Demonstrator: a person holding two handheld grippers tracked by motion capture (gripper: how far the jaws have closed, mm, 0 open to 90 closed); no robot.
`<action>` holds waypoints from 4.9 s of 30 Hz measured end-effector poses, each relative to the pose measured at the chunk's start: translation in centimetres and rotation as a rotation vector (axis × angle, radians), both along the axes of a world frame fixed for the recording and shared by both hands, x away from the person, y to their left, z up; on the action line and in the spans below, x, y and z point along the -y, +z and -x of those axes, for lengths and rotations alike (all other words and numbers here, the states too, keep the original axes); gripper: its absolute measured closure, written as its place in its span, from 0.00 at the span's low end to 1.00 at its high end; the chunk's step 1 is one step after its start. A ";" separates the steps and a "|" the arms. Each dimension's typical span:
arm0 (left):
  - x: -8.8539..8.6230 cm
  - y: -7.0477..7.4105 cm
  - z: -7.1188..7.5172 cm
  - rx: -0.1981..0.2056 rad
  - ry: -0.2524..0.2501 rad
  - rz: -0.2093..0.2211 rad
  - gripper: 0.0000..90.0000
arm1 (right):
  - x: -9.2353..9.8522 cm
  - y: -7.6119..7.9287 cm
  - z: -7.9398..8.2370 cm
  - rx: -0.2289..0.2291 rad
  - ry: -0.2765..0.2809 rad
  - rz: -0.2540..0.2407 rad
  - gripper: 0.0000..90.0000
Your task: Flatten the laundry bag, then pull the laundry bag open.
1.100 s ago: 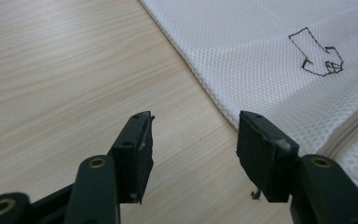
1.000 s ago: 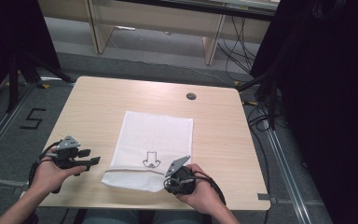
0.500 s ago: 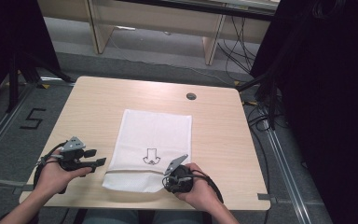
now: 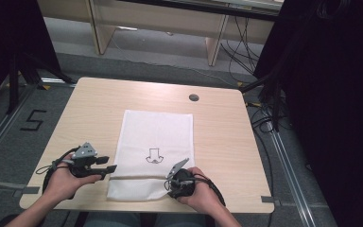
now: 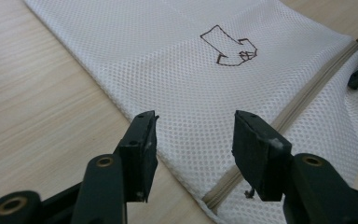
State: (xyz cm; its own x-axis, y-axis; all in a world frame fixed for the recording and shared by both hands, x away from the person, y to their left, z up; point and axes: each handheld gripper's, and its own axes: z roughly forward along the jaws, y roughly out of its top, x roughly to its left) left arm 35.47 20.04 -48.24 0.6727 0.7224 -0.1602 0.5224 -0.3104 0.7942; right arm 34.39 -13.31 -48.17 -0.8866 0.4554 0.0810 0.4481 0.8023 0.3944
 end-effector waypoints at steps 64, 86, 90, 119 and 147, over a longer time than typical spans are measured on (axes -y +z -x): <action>3.7 -1.3 0.3 0.009 -0.198 -0.068 0.43 | 7.7 2.1 -2.1 0.066 -0.483 -0.086 0.93; 8.9 -0.8 -0.4 0.038 -0.287 0.021 0.55 | 5.5 1.9 -1.3 0.048 -0.430 -0.061 1.00; 10.4 -0.7 -0.4 0.035 -0.333 0.026 0.59 | 5.0 1.6 -1.3 0.031 -0.406 -0.058 1.00; 16.4 -1.1 -1.6 0.016 -0.462 -0.030 0.68 | 6.1 0.8 -2.9 -0.057 -0.536 -0.038 1.00; 20.9 -2.1 -2.4 -0.024 -0.523 -0.082 0.76 | 5.5 0.1 -2.9 -0.088 -0.559 0.013 1.00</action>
State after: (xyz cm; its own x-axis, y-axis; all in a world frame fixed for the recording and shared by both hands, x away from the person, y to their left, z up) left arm 37.92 -0.88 -50.33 0.9434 0.3018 -0.1373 0.2988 -0.5947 0.7463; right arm 37.34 -18.79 -48.06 -0.5005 0.8551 0.1354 0.8369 0.4379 0.3282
